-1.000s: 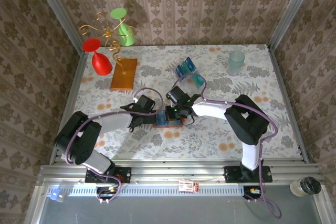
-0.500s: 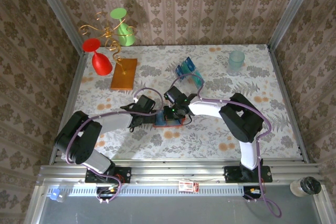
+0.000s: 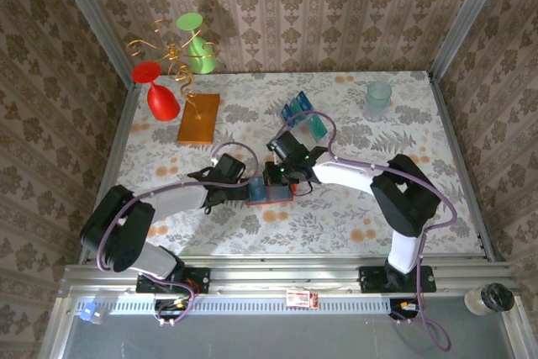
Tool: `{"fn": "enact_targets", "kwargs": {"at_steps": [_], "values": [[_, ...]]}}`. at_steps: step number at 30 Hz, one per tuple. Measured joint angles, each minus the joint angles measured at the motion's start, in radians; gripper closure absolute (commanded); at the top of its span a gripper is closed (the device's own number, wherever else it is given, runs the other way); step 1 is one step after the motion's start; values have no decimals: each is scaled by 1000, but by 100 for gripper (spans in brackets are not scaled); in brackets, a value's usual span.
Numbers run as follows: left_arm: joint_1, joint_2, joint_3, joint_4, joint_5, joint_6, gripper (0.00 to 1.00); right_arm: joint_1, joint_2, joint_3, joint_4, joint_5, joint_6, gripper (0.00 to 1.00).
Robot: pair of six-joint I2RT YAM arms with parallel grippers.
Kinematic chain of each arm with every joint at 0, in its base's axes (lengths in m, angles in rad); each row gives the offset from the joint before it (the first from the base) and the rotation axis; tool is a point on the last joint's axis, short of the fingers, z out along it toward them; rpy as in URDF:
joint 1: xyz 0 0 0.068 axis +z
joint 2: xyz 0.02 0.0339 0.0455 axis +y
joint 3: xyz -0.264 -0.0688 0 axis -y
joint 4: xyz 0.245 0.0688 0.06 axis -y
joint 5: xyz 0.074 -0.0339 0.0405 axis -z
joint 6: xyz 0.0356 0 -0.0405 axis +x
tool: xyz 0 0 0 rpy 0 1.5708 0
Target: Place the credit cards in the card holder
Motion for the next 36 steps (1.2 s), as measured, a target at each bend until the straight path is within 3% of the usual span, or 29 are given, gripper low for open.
{"fn": "enact_targets", "kwargs": {"at_steps": [36], "values": [[22,27,-7,-4,32,0,0,46,109,-15,26,-16,1,97]]}}
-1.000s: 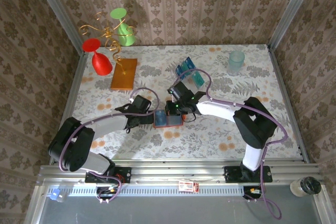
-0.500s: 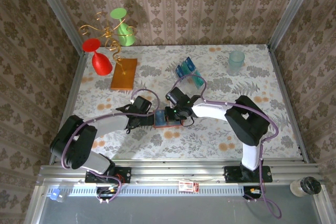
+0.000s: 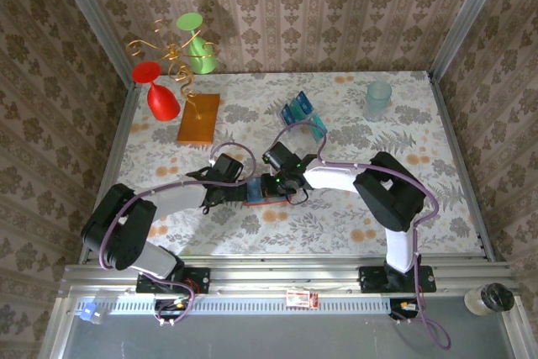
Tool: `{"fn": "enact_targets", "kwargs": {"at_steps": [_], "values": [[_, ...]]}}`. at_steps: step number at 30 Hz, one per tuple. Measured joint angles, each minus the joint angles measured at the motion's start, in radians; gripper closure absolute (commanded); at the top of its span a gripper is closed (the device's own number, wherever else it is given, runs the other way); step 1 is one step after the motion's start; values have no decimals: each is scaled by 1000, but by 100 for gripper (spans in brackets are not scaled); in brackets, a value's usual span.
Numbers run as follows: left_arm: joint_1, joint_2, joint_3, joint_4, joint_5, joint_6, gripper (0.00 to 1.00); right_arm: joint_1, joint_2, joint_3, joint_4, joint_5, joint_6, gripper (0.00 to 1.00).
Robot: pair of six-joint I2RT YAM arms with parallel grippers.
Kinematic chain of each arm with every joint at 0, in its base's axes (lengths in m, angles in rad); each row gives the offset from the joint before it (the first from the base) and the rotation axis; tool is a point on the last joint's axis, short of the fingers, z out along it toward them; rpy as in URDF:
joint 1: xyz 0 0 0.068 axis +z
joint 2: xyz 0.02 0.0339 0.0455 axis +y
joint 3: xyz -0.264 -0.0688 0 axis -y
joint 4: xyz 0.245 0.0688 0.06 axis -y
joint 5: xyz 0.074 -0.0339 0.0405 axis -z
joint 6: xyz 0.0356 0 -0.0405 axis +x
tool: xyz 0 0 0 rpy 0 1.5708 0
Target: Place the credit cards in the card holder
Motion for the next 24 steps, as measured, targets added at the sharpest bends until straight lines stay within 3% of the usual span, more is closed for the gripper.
{"fn": "enact_targets", "kwargs": {"at_steps": [8,17,24], "values": [[-1,-1,0,0,0,0,0,-1,4,10,-5,-3,0,95],[2,-58,0,-27,1,0,0,-70,-198,-37,-40,16,-25,61],[14,-136,18,-14,42,0,0,-121,-262,-109,-60,80,-61,54]]}}
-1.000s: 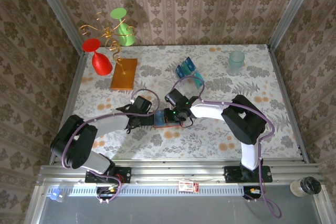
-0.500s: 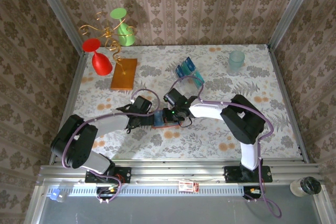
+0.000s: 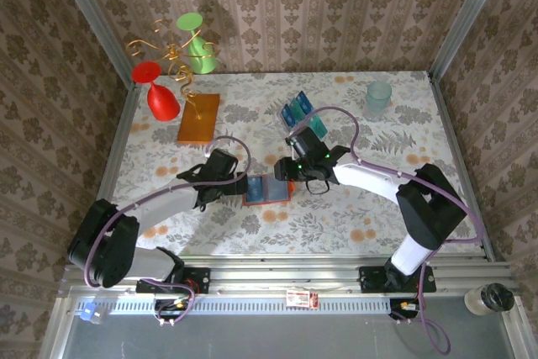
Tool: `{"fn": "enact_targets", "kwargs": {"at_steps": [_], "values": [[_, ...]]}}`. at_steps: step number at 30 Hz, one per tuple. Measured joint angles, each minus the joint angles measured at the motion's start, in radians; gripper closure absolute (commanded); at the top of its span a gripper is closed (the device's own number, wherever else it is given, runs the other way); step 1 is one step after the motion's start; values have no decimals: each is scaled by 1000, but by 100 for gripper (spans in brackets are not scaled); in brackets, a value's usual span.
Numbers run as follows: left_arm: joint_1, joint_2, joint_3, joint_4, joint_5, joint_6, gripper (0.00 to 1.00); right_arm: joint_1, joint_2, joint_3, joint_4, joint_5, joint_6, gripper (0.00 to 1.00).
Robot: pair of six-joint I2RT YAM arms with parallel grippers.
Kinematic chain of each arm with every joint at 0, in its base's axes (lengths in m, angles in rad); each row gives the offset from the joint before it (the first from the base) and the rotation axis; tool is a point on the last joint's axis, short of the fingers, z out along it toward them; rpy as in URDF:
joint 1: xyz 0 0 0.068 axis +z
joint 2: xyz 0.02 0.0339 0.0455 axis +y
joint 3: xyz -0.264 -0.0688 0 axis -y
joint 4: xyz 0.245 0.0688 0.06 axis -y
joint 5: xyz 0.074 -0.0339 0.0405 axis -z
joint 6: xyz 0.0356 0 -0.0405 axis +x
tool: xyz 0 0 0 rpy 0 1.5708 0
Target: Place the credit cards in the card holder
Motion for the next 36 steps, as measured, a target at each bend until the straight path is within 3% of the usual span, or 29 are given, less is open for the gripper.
{"fn": "enact_targets", "kwargs": {"at_steps": [5,9,14,16,36], "values": [[7,-2,1,71,76,-11,0,-4,40,-30,-15,18,-16,54],[8,6,1,119,117,-27,0,-6,79,-30,-12,22,-24,62],[8,31,0,163,164,-46,0,-21,86,-37,-1,27,-38,91],[8,48,0,187,185,-54,0,-31,86,-48,12,27,-39,96],[7,204,0,362,284,-109,0,-44,87,-84,44,26,-37,99]]}}
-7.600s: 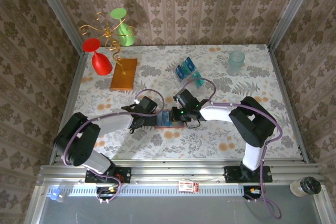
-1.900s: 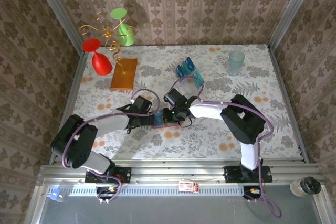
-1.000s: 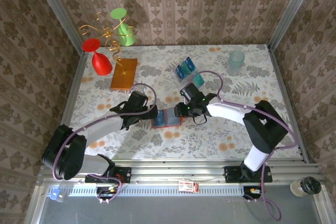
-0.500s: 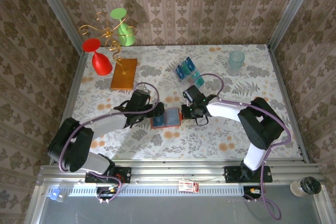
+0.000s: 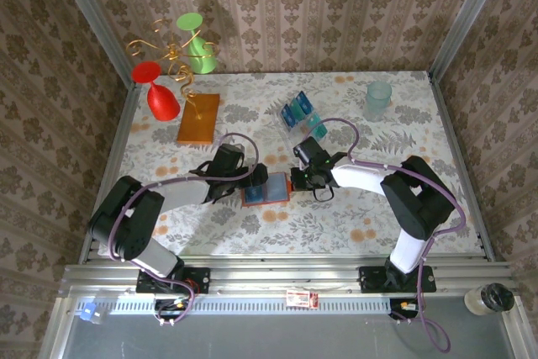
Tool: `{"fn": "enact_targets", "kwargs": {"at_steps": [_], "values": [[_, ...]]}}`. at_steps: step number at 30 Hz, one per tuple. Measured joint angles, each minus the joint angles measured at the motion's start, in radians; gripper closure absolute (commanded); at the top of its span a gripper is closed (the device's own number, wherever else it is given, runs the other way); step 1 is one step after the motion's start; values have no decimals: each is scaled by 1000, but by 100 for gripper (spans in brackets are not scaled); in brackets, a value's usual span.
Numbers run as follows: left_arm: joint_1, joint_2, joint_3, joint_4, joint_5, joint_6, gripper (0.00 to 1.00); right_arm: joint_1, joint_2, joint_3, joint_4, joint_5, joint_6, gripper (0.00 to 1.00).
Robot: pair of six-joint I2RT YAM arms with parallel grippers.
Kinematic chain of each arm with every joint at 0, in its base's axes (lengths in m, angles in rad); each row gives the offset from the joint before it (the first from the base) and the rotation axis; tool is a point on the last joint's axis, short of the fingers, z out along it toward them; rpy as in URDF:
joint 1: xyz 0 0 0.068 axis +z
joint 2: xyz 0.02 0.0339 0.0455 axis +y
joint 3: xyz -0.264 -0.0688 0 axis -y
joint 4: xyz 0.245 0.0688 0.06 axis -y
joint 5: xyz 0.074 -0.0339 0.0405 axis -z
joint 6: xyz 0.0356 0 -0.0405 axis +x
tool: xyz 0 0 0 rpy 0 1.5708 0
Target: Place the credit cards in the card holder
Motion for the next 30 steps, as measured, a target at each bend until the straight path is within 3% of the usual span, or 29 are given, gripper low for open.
{"fn": "enact_targets", "kwargs": {"at_steps": [17,30], "values": [[-18,7,0,19,-19,-16,0,-2,22,-13,54,-12,29,100],[-30,-59,-29,139,70,-128,0,-6,25,-16,66,-24,47,100]]}}
